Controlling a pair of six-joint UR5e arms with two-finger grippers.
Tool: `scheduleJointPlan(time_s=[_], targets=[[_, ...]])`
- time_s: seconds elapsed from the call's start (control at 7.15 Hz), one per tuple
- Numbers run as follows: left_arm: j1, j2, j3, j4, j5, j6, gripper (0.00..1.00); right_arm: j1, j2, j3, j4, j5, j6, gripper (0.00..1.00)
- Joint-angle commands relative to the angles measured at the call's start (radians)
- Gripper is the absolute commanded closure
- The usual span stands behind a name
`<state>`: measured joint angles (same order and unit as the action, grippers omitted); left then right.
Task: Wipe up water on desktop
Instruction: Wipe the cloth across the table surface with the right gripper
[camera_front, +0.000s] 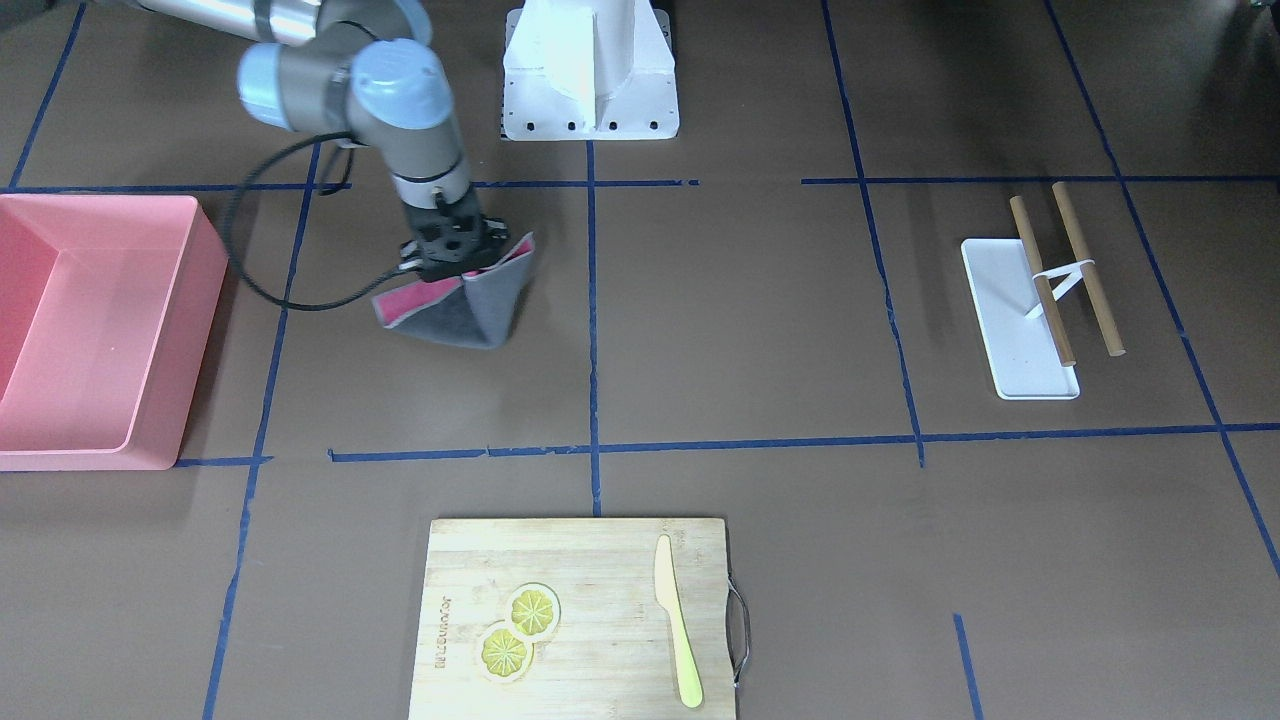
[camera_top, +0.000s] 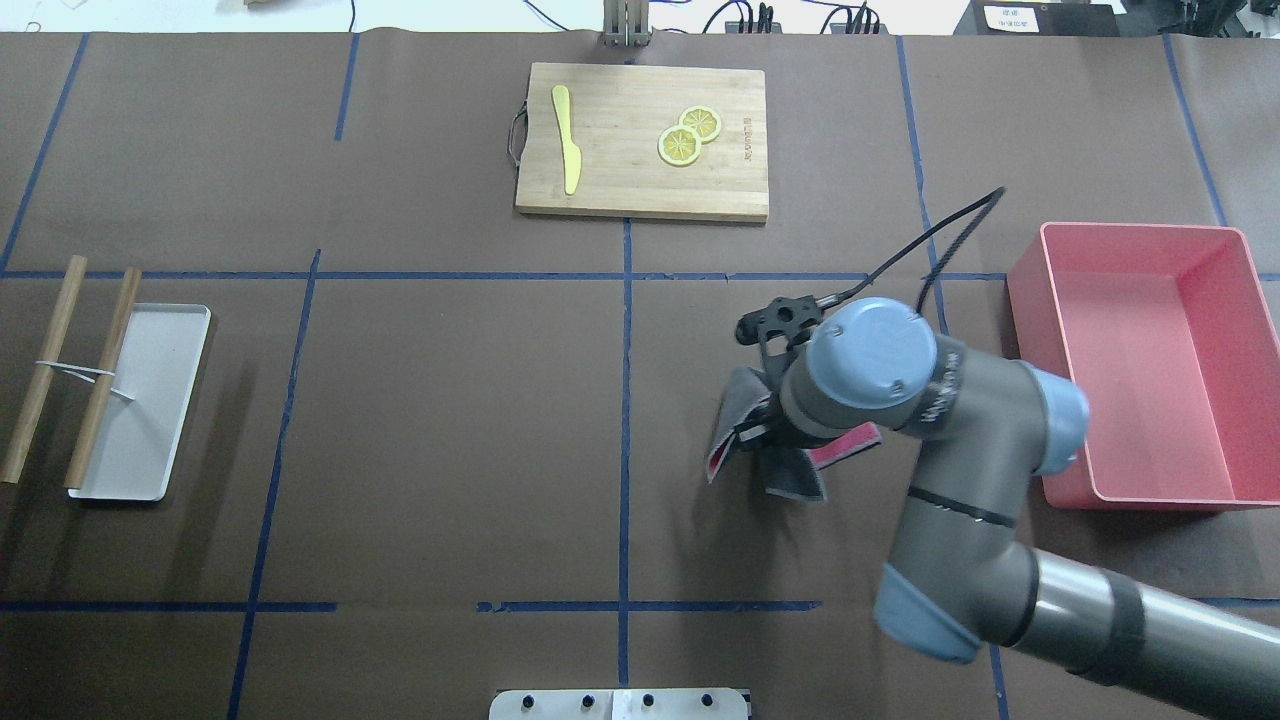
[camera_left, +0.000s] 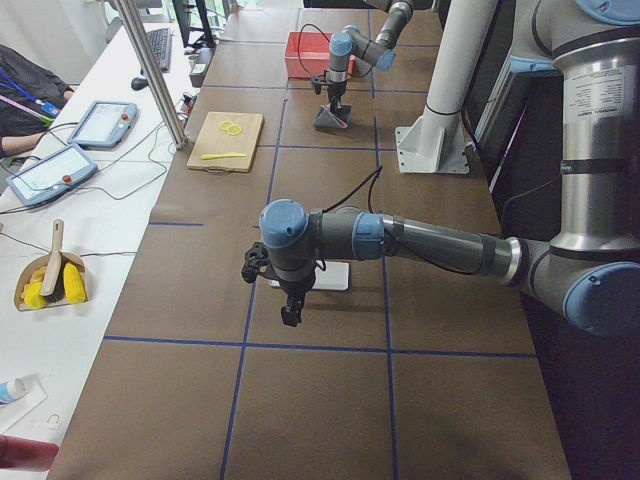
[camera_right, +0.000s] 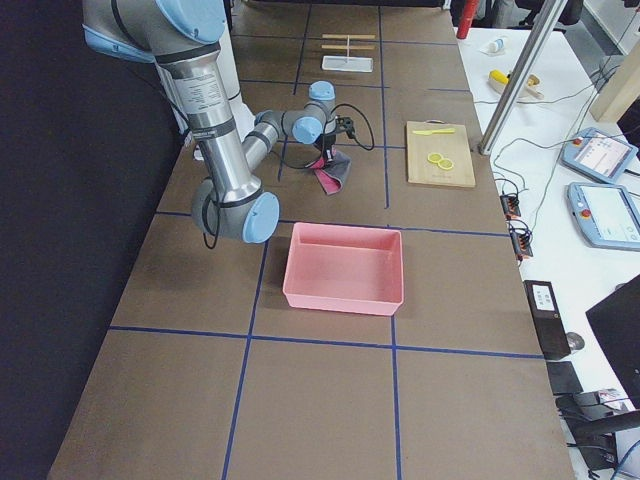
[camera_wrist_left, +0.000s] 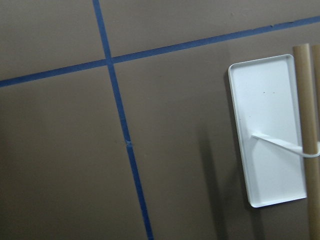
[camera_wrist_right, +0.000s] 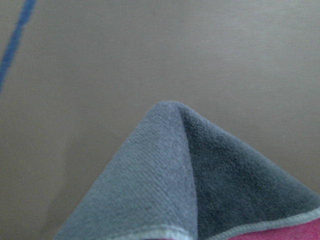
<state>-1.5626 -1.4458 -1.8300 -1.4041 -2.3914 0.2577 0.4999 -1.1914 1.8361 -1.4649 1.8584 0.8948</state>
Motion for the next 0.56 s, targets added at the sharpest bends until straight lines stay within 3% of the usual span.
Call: scheduleJointPlan(time_s=[0.0, 0.28, 0.42], targets=[[-0.077, 0.041, 0.111, -0.116, 0.001, 0.025, 0.0, 0.126, -0.149, 0.08, -0.002, 0.076, -0.127, 1.0], [-0.085, 0.035, 0.103, -0.118, 0.001, -0.021, 0.0, 0.111, -0.125, 0.039, -0.002, 0.061, -0.087, 1.0], [-0.085, 0.03, 0.103, -0.118, 0.001, -0.028, 0.0, 0.056, 0.003, -0.051, -0.002, 0.051, 0.024, 1.0]])
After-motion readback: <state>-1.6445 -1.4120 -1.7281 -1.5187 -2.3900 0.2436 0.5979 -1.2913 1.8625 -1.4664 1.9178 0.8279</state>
